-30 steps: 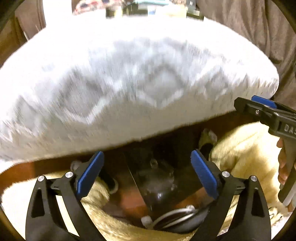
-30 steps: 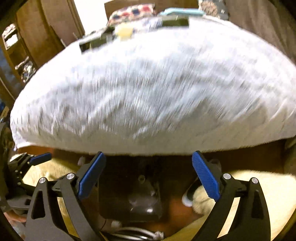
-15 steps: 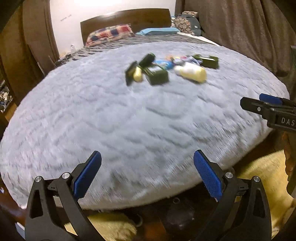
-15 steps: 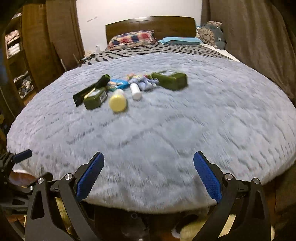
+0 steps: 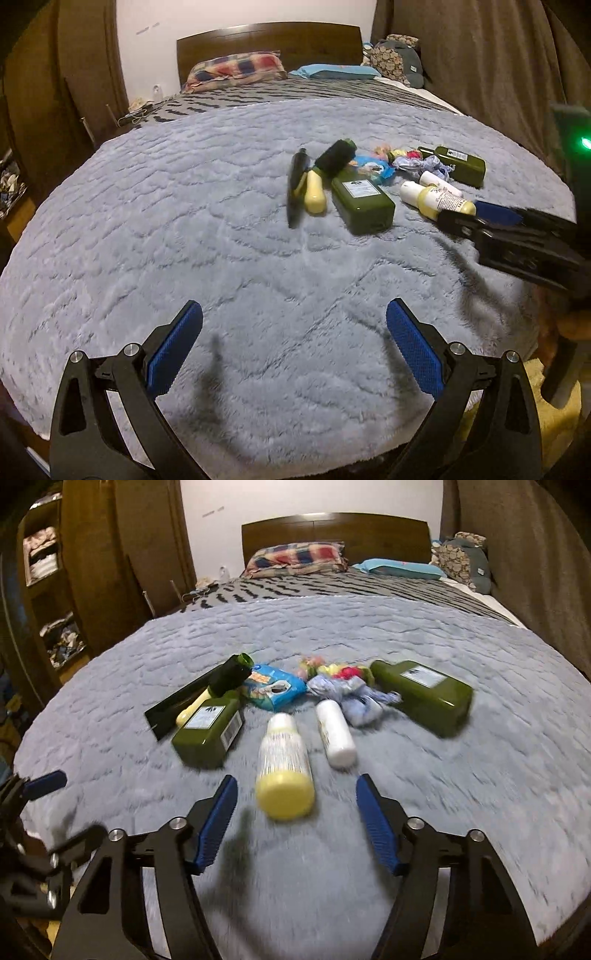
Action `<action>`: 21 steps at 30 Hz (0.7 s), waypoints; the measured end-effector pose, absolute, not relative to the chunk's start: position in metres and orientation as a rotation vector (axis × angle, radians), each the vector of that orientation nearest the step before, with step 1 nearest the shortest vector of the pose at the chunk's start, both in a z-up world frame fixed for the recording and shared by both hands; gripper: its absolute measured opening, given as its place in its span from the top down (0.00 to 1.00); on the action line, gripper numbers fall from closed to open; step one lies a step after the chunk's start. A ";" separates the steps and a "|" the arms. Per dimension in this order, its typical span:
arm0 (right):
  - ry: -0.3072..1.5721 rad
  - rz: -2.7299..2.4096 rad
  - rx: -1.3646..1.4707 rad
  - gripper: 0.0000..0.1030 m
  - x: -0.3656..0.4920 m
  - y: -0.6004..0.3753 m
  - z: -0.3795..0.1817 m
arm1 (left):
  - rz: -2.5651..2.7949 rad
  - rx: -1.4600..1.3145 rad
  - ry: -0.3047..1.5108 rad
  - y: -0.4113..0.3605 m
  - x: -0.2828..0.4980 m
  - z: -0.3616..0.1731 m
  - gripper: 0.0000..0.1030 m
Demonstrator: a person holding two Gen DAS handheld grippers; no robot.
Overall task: Collect trash
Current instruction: 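Grasp the yellow Kiehl's bottle with the right tool while the left tool grasps the green Origins bottle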
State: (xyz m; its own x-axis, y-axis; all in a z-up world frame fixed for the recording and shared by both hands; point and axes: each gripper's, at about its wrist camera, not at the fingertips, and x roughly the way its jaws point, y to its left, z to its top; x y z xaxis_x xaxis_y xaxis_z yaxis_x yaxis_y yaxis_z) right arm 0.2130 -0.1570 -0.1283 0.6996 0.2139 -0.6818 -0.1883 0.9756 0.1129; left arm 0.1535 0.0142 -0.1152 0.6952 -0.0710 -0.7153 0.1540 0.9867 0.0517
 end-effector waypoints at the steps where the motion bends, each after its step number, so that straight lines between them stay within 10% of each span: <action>1: 0.769 0.223 0.036 0.40 0.220 -0.156 -0.131 | -0.129 0.113 0.794 0.013 0.155 -0.116 0.08; 6: 0.778 0.208 0.024 0.63 0.234 -0.152 -0.139 | -0.150 0.112 0.795 0.002 0.166 -0.117 0.08; 14: 0.734 0.193 0.022 0.68 0.200 -0.175 -0.128 | -0.205 0.084 0.802 -0.023 0.195 -0.121 0.11; 21: 0.717 0.198 0.055 0.69 0.172 -0.198 -0.123 | -0.213 0.077 0.818 -0.044 0.229 -0.124 0.33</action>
State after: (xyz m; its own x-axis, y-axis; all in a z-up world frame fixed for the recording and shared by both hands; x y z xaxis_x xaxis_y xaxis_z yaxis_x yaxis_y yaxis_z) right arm 0.1722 -0.1978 -0.1230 0.7357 0.1988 -0.6475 -0.1609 0.9799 0.1180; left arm 0.2292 -0.0438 -0.1238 0.6641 -0.1584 -0.7307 0.2174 0.9760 -0.0140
